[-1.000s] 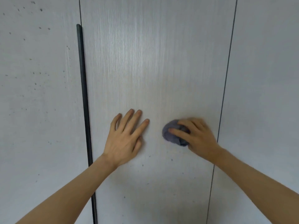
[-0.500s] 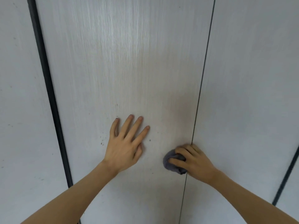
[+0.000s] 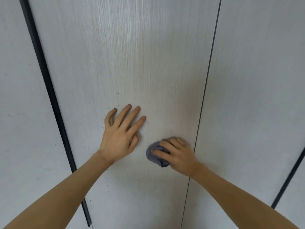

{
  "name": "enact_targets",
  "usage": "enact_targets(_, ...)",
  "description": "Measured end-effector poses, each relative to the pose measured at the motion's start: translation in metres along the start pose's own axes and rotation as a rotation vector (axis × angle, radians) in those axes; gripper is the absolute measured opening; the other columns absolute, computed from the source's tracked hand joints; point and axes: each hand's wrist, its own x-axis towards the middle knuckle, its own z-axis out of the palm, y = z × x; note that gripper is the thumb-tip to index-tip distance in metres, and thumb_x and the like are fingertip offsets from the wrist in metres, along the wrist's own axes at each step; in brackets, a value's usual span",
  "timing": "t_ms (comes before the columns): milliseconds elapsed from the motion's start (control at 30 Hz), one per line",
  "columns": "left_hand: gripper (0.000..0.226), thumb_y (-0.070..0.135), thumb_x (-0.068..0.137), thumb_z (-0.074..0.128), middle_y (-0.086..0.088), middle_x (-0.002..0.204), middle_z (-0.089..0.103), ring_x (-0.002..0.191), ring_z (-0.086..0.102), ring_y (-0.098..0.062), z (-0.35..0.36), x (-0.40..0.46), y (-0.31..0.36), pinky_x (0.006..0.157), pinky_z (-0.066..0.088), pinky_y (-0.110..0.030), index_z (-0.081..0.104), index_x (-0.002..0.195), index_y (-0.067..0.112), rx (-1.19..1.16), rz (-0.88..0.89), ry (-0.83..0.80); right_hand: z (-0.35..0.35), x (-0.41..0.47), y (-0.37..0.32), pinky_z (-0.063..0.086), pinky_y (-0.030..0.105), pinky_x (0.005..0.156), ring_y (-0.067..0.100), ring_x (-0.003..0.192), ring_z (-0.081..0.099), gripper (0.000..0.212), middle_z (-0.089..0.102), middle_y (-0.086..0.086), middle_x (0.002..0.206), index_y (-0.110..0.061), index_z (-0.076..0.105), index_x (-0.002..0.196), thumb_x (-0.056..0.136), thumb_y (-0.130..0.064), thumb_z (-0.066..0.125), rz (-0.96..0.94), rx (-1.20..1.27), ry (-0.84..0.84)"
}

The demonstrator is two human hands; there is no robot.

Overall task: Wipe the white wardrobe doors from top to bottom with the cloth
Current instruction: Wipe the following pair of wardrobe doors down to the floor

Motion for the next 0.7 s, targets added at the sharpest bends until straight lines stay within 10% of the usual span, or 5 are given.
enact_targets(300,0.044,0.023,0.088,0.042,-0.017,0.137,0.047,0.131,0.038,-0.033,-0.015,-0.010,-0.028,0.105,0.023,-0.054,0.049,0.130,0.014,0.035,-0.117,0.043,-0.023,0.112,0.043,0.050,0.035,0.072,0.025,0.099,0.042,0.065,0.037,0.007,0.119,-0.013,0.041,0.127,0.066,0.001,0.061,0.598,0.030,0.423)
enact_targets(533,0.050,0.025,0.086,0.039,-0.016,0.141,0.042,0.132,0.035,-0.036,-0.024,-0.019,-0.047,0.104,0.023,-0.054,0.043,0.135,0.015,0.092,-0.177,0.004,0.014,0.066,-0.030,0.050,0.032,0.071,0.019,0.089,0.048,0.040,0.065,-0.002,0.106,-0.018,0.051,0.115,0.078,-0.003,0.046,0.018,-0.024,0.065)
enact_targets(700,0.052,0.031,0.087,0.038,-0.018,0.143,0.039,0.132,0.032,-0.038,-0.033,-0.021,-0.067,0.102,0.023,-0.056,0.042,0.136,0.015,0.113,-0.266,-0.039,-0.017,0.147,0.018,0.050,0.031,0.065,0.021,0.092,0.045,0.057,0.046,0.001,0.115,-0.019,0.046,0.118,0.065,0.002,0.050,0.354,0.012,0.356)
